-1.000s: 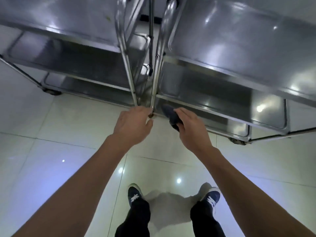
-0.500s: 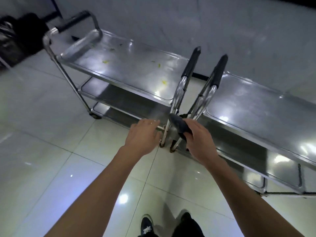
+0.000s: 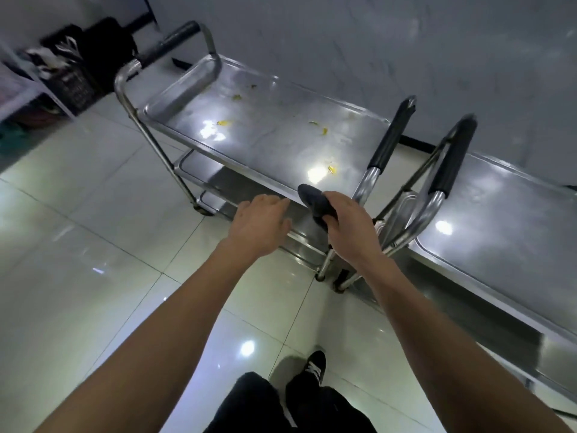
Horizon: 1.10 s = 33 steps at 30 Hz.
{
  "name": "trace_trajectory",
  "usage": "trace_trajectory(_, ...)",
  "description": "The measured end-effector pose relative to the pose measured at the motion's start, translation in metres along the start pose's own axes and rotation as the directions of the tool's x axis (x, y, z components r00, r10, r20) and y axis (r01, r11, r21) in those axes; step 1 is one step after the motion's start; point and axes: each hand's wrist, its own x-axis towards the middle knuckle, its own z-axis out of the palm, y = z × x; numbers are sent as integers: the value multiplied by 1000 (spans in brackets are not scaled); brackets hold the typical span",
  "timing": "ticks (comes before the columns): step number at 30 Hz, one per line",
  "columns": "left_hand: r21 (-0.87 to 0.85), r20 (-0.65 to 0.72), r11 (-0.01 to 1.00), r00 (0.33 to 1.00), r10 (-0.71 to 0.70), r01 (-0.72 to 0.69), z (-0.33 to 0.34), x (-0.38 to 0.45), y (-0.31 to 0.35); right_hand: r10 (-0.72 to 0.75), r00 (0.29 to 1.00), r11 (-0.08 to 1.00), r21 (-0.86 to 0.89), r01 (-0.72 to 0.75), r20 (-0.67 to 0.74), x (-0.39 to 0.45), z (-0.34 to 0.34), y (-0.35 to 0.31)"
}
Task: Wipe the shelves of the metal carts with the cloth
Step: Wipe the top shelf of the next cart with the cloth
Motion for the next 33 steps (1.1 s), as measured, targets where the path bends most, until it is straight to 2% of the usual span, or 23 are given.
trace_trajectory(4, -9, 16, 1000, 1000, -21, 21, -5, 29, -32, 20, 999, 999, 44, -22, 49, 42, 12, -1)
trace_trajectory(9, -44, 47, 998, 998, -37, 39, -4, 73, -89, 64, 993, 998, 7, -65, 100, 98, 49, -9)
trace_trajectory(14, -84, 96, 996, 995, 15, -7, -5, 123, -153, 160, 986, 987, -24, -159, 49, 149, 89, -29)
trace_trajectory(18, -94, 118, 991, 988, 103, -92, -10, 155, -192, 246, 969, 969, 26, -246, 10, 180, 112, -47)
trace_trajectory(28, -92, 207, 978, 957, 202, -186, -9, 248, -230, 408, 912, 913, 39, -406, -41, 246, 143, -38)
trace_trajectory(33, -28, 249, 976, 944, 215, -215, -7, 292, -237, 391, 916, 920, 19, -390, -92, 289, 161, -29)
